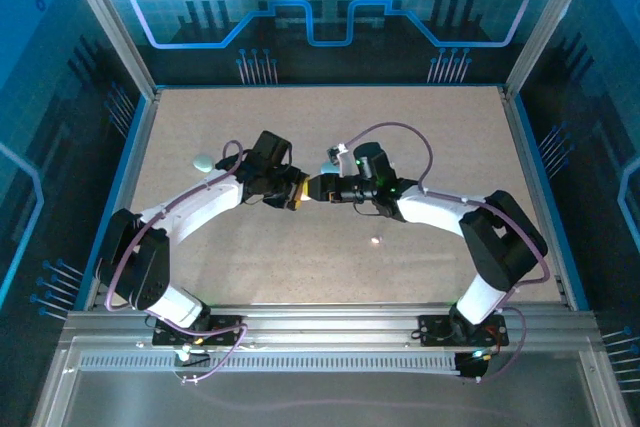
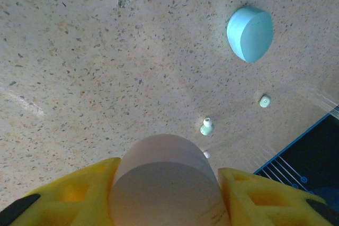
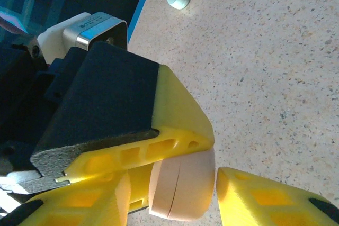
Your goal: Insert wireless bluetooth earbuds into charging case
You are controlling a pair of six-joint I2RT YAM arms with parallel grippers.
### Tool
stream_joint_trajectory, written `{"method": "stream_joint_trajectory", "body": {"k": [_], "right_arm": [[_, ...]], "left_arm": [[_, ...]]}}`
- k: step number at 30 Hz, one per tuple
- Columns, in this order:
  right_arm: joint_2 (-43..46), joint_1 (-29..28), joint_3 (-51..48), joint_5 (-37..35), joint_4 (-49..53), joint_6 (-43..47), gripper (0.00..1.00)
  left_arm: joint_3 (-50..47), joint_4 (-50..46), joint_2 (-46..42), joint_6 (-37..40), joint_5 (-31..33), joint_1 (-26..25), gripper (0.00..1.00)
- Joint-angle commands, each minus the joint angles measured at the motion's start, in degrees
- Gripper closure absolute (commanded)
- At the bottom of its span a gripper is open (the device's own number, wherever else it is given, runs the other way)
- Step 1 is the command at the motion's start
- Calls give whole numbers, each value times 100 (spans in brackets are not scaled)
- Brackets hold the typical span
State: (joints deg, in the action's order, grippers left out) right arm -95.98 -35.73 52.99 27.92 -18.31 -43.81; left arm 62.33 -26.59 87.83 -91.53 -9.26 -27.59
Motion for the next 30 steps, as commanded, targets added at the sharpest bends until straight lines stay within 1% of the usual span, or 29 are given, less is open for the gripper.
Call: {"method": "stream_joint_trajectory", "body": {"k": [1,3,8,11,12,14,16,17,19,20,21,23,24,26,27,30], "right_arm": [[-174,-106,190,4,-190,-54,54],[-216,-103,219,-6,-170,-72,57],[-322,-110,256,20,-213,-131,57],[-308,-110,229,-33,-244,-138,64],[-298,-109,234,-42,-231,-132,67],[-265,-104,223,-43,-213,-127,72],[-189,-92,227,-19,-136,-123,76],[-135,-68,221,12,-76,-110,77],[-2,-12,180,75,-18,-120,78],[103,40,140,120,13,-133,79],[229,124,110,217,56,-140,80],[482,309,60,446,175,-139,80],[606,408,62,592,248,-138,80],[871,688,58,968,545,-133,80],[1003,853,54,1180,643,-153,80],[1321,1354,-3,1771,739,-372,80]], "left_arm": [[194,91,-167,-39,-221,-44,69],[201,102,-166,-43,-228,-44,69],[192,196,-178,-50,-242,-44,69],[192,232,-165,-49,-252,-44,68],[191,251,-169,-33,-261,-42,68],[197,281,-159,6,-251,-44,66],[197,341,-170,130,-205,-42,59],[209,397,-177,258,-163,-44,49],[244,559,-232,717,10,-44,34],[236,659,-313,1163,208,-48,27],[219,741,-425,1553,463,-67,22],[149,923,-705,2431,887,-63,18],[38,1230,-906,3019,1076,-67,16],[-294,1884,-1296,3903,1265,-48,14],[-556,2452,-1524,4481,1207,-62,13],[-1511,4440,-2096,6191,698,-56,14]]}}
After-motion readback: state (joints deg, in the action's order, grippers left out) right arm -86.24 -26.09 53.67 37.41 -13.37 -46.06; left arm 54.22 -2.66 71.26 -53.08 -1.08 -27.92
